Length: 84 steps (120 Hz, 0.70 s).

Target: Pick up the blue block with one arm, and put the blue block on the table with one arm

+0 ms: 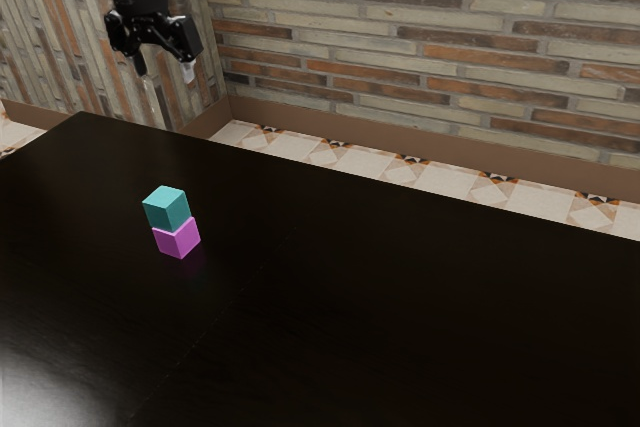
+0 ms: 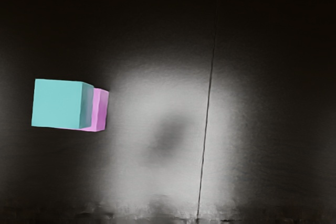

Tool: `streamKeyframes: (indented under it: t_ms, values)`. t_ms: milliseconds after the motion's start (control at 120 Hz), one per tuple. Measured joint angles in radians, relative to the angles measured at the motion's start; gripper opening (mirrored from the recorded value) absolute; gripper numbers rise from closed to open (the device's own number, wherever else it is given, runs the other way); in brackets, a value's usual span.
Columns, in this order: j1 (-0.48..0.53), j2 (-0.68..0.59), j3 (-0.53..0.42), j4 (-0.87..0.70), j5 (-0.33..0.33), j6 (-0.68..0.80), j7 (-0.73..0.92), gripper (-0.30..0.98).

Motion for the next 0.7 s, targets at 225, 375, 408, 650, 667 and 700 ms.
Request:
streamKeyframes:
  t_ms: [225, 375, 408, 650, 667, 700]
  values:
    - [0.077, -0.093, -0.011, -0.355, -0.009, 0.218, 0.001, 0.69]
    - [0.111, -0.072, -0.028, -0.411, 0.002, 0.356, 0.010, 0.69]
    - [0.109, -0.058, -0.028, -0.413, 0.009, 0.388, 0.021, 0.69]
    - [0.131, -0.029, -0.026, -0.428, 0.027, 0.515, 0.104, 0.69]
    - [0.135, -0.029, -0.026, -0.428, 0.027, 0.515, 0.109, 0.69]
    - [0.147, -0.029, -0.026, -0.429, 0.029, 0.515, 0.119, 0.69]
